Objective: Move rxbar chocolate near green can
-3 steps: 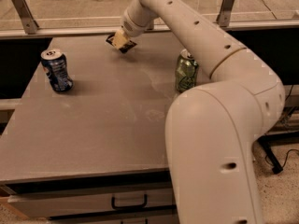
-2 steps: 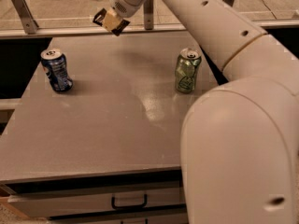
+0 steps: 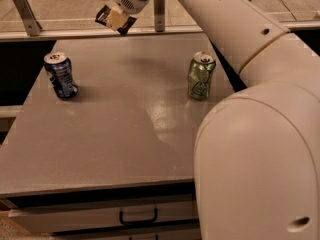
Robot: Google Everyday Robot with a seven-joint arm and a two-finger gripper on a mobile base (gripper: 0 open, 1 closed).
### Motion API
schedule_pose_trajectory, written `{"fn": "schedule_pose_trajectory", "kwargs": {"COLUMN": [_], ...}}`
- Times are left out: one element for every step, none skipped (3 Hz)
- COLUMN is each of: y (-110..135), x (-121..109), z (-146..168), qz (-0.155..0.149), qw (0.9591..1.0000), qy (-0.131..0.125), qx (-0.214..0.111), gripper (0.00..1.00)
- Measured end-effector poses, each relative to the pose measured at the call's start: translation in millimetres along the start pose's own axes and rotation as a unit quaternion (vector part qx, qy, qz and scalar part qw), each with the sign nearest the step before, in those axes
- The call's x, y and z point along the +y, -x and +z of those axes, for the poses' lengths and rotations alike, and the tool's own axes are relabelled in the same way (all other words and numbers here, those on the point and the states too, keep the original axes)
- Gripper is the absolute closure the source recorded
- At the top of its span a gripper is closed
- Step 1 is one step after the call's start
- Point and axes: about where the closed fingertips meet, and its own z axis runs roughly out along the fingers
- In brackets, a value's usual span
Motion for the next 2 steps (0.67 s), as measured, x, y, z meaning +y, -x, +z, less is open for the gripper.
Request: {"fn": "schedule_pose_trajectory", "kwargs": {"y": [-29.0,-69.8], "x": [17.5,32.0], "z": [6.0,-0.6], "qz": [-0.013,-0.022], "qw": [0.999,0.995], "qy": [0.032,0.059], "qx": [0.028,0.078], "gripper": [1.0,1.0]}}
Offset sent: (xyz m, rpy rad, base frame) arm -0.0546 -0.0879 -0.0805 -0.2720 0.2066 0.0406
